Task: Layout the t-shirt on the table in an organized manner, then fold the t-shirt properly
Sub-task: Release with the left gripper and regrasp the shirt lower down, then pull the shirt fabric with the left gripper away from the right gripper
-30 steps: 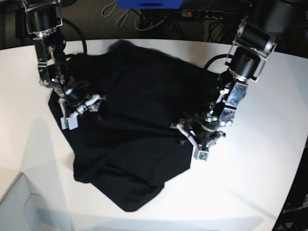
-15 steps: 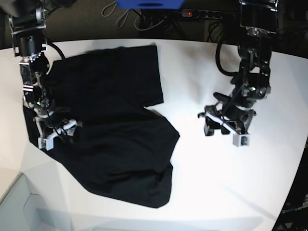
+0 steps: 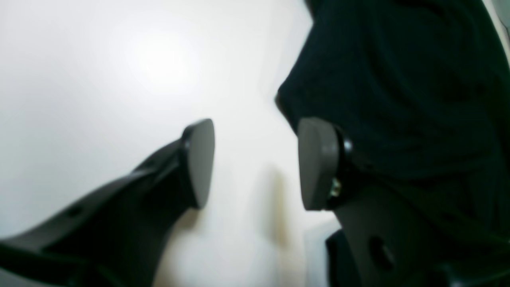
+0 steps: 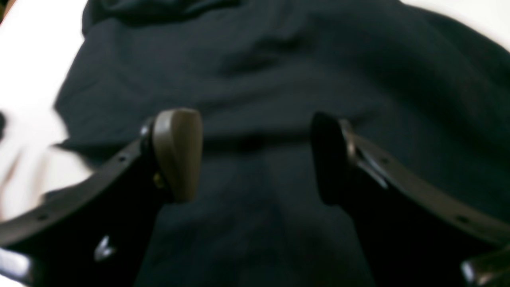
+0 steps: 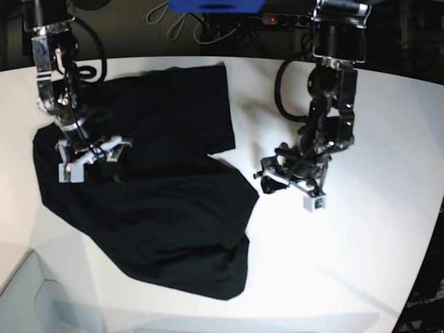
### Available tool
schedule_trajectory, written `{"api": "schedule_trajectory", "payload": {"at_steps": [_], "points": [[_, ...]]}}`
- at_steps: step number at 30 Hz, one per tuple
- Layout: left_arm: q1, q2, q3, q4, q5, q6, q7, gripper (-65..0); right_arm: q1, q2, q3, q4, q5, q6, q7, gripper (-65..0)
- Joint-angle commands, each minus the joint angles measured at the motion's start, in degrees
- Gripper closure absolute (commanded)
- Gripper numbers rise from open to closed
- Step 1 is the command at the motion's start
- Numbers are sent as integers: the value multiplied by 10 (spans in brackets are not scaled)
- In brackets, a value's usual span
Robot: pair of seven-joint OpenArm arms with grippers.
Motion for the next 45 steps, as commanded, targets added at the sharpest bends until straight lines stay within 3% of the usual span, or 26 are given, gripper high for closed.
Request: {"api": "schedule_trajectory", "payload": {"at_steps": [1, 8, 16, 24, 29, 32, 36, 45], "points": [[-28, 6, -1, -4, -4, -4, -13, -328, -8, 1, 5, 18, 3, 9, 8, -435], [-95, 38, -1, -118, -4, -4, -17, -328, -73, -15, 4, 46, 3, 9, 11, -435], [-128, 45, 16, -213, -4, -6, -82, -328, -94, -19, 5, 59, 3, 9, 9, -434], [-129, 45, 96, -221, -4, -7, -83, -328, -95, -20, 4, 74, 3, 9, 7, -434], [-132, 45, 104, -221, -4, -7, -83, -323, -95, -20, 3, 73, 3, 9, 7, -434], [-132, 44, 104, -221, -4, -7, -83, -242, -95, -21, 2, 70, 3, 9, 6, -434], [-137, 43, 99, -220, -4, -7, -83, -1, -95, -21, 2, 63, 3, 9, 6, -434], [-133, 6, 99, -130, -10, -5, -78, 0, -71, -21, 1, -26, 3, 10, 6, -435]]}}
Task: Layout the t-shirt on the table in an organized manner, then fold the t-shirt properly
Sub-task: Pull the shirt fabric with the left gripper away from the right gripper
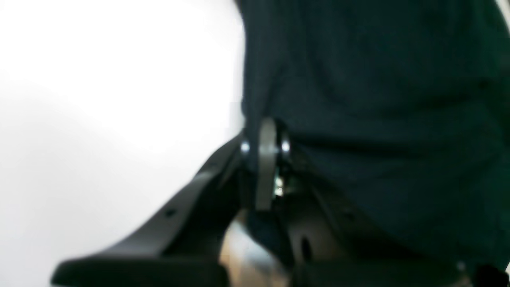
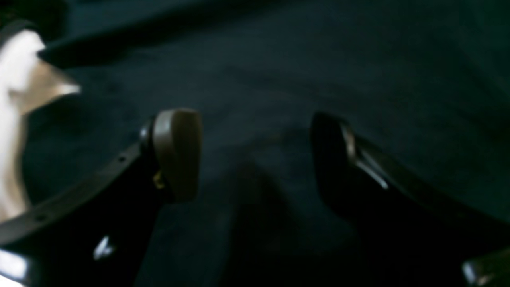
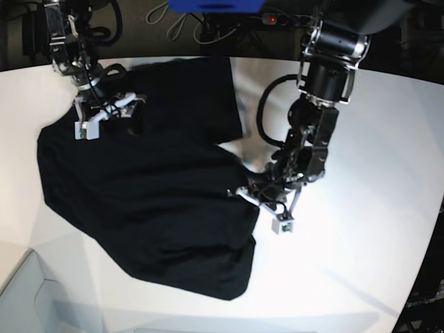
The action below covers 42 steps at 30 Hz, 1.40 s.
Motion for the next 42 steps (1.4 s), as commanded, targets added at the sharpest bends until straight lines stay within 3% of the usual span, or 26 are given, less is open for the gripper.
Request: {"api": "schedule_trajectory", "payload": {"at_steps": [1, 16, 21, 26, 29, 34, 38, 42], "points": [[-13, 0, -1, 32, -4, -5, -14, 0, 10, 6, 2, -10, 1, 4, -1, -435], [23, -88, -2, 356, 1, -4, -14, 0, 35, 15, 1, -50, 0, 4, -1, -435], [13, -79, 1, 312, 2, -4, -19, -4, 30, 22, 1, -50, 0, 4, -1, -435], [-48, -31, 1, 175, 2, -4, -14, -17, 21, 34, 1, -49, 0, 4, -1, -435], [-100, -2, 1, 85, 2, -4, -19, -110, 19, 34, 1, -49, 0, 4, -1, -435], [-184, 43, 1, -43, -3, -4, -14, -394, 18, 34, -2, -49, 0, 4, -1, -435], [-162, 40, 0, 11, -4, -5, -14, -554, 18, 35, -9, -46, 0, 4, -1, -435], [-73, -10, -2, 161, -4, -4, -14, -615, 18, 34, -9, -46, 0, 4, -1, -434]]}}
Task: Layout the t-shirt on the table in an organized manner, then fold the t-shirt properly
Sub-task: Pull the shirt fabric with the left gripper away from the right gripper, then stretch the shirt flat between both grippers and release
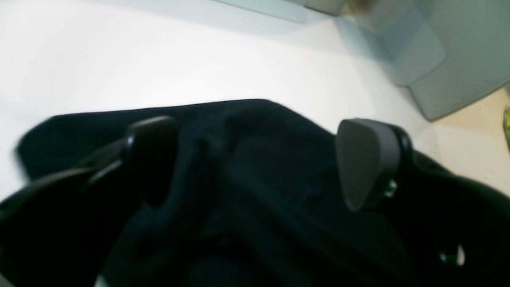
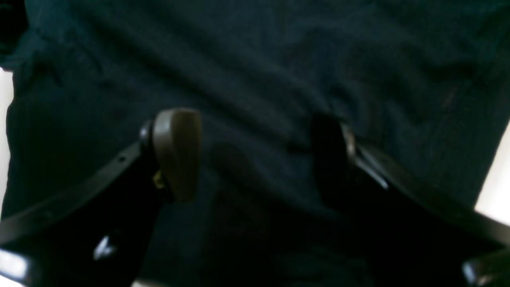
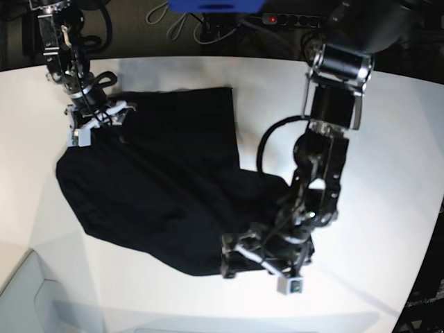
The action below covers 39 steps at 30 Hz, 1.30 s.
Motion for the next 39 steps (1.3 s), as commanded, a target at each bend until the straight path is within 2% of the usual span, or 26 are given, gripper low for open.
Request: {"api": "schedule_trajectory", "payload": {"at_steps": [1, 5, 9, 11, 19, 26, 30, 31, 33, 35, 38, 39], "points": [[2, -8, -2, 39, -3, -6, -14, -615, -3, 5, -1, 0, 1, -7, -26, -434], [98, -53, -2, 110, -3, -6, -14, -615, 0, 5, -1, 1, 1, -7, -26, -434], [150, -55, -2, 78, -3, -6, -14, -615, 2, 5, -1, 0, 1, -7, -26, -434], [163, -41, -1, 50, -2, -6, -14, -615, 3, 4, -1, 1, 1, -7, -26, -434], [140, -1, -1, -40, 3, -6, -15, -615, 3, 3, -1, -2, 1, -7, -26, -434], [91, 3, 1, -144, 3, -6, -14, -615, 2, 4, 0, -2, 1, -7, -26, -434], [87, -3, 1, -153, 3, -10, -14, -603, 2, 5, 2, -2, 1, -7, -26, -434], [87, -5, 2, -153, 3, -11, -14, -582, 2, 5, 2, -2, 1, -7, -26, -434], [87, -16, 2, -153, 3, -12, -14, -492, 3, 5, 2, -2, 1, -7, -26, -434], [87, -21, 2, -155, -1, -12, -14, -322, 3, 5, 2, -2, 1, -7, -26, -434], [87, -28, 0, -159, 3, -6, -14, -7, 3, 5, 2, -3, 1, -7, -25, -434], [87, -29, 0, -160, 3, -6, -14, 0, 3, 5, 2, -3, 1, -7, -25, -434]]}}
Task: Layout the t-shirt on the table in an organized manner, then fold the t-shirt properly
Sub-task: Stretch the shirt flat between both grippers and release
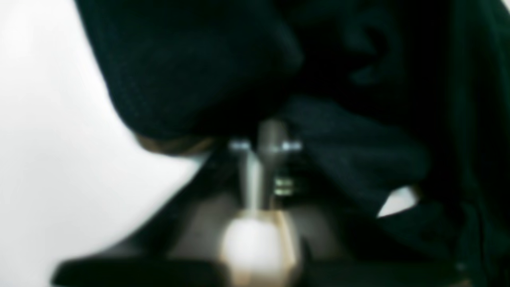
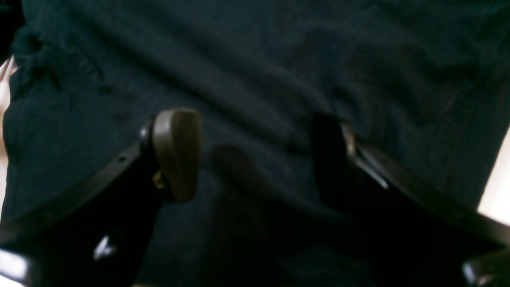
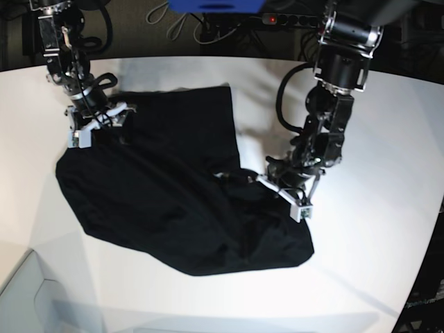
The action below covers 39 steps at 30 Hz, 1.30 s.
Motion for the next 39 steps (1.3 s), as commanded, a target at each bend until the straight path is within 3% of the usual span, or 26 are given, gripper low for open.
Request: {"api": "schedule_trajectory", "payload": {"at_steps": [1, 2, 6, 9, 13, 19, 24, 29, 34, 39], "points": [[-5, 0, 1, 2, 5, 6, 16, 0, -2, 6, 1, 0, 2, -5, -22, -434], [-5, -5, 1, 2, 5, 6, 16, -33, 3, 5, 1, 0, 2, -5, -22, -434], [-2, -22, 0, 25, -1, 6, 24, -1, 7, 4, 1, -1, 2, -5, -22, -434], [2, -47, -21, 68, -1, 6, 69, -2, 8, 4, 2, -1, 2, -5, -22, -434], [29, -66, -89, 127, 4, 3, 111, -1, 9, 4, 2, -1, 2, -5, -22, -434], [64, -121, -181, 222, 1, 2, 162, -1, 17, 4, 2, -1, 2, -5, -22, -434], [67, -169, -229, 252, 4, 1, 167, -1, 21, 8, 1, -18, 2, -5, -22, -434], [73, -203, -279, 252, 4, 1, 167, -1, 29, 36, 2, -28, 2, -5, -21, -434], [106, -215, -311, 258, 3, 1, 167, -1, 41, 74, 4, -27, 2, -4, -17, -435], [148, -212, -313, 296, 0, 1, 167, -1, 46, 75, 45, -5, 4, -4, -19, -434]]}}
